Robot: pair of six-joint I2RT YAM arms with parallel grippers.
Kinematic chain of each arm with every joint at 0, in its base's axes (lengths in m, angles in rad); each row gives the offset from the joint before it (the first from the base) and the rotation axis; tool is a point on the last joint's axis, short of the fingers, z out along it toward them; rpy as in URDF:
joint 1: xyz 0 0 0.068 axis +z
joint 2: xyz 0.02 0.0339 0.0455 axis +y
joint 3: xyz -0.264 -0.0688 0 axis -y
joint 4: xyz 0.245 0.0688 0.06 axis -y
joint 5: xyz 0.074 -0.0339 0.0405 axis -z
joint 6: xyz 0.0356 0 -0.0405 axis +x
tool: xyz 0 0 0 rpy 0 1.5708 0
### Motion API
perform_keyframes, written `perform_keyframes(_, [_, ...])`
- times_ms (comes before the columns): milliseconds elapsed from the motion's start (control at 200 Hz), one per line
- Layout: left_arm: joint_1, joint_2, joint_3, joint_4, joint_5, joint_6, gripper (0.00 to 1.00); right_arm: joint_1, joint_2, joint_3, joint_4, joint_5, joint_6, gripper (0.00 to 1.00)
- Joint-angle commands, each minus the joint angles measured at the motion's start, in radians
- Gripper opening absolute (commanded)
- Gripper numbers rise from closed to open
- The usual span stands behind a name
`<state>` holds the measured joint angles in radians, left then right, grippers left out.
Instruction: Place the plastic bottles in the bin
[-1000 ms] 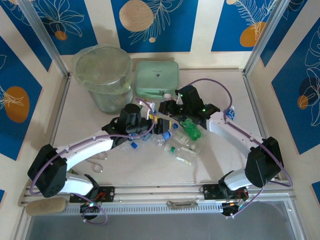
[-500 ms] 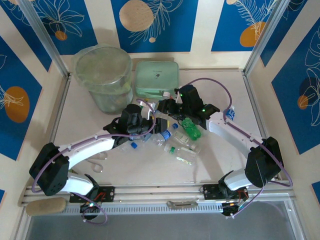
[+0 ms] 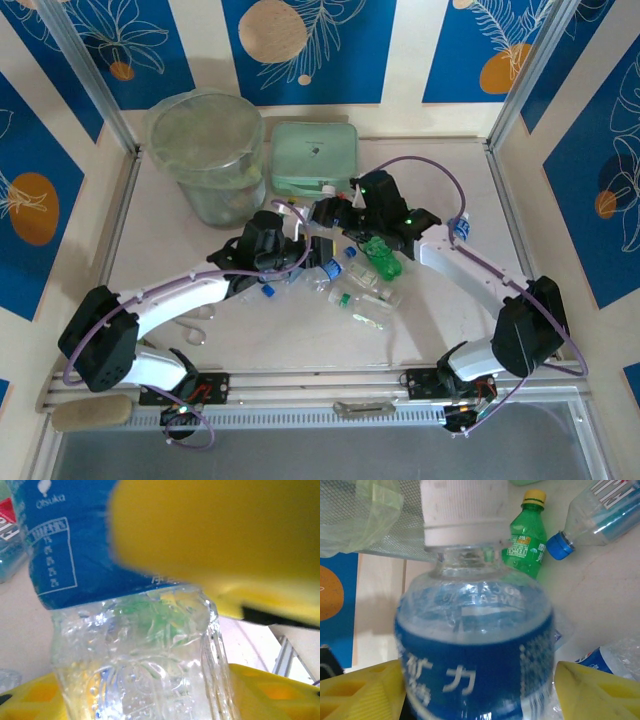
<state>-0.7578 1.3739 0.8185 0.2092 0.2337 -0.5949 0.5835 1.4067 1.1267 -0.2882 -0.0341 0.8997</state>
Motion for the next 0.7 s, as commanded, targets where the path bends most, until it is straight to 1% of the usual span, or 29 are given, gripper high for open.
perform_keyframes(0, [-0.001, -0.044, -0.02, 0.008, -0.056, 0.007, 0.54, -0.043, -0.086, -0.001, -0.032, -0.007, -0.01, 0.78])
perform_keyframes(150, [0.001, -0.074, -0.03, -0.012, -0.095, 0.015, 0.53, -0.083, -0.174, -0.043, -0.069, 0.056, -0.025, 0.8])
perform_keyframes(295, [0.008, -0.1, -0.019, -0.036, -0.118, 0.024, 0.52, -0.119, -0.247, -0.104, -0.09, 0.092, -0.018, 0.8])
perform_keyframes(435, [0.038, -0.125, 0.045, -0.133, -0.145, 0.046, 0.51, -0.127, -0.289, -0.155, -0.104, 0.125, 0.005, 0.81])
perform_keyframes(555, [0.071, -0.155, 0.126, -0.211, -0.15, 0.109, 0.51, -0.122, -0.296, -0.197, -0.087, 0.119, 0.032, 0.81])
perform_keyframes(695, [0.111, -0.185, 0.25, -0.326, -0.212, 0.227, 0.51, -0.116, -0.279, -0.217, -0.064, 0.106, 0.05, 0.81])
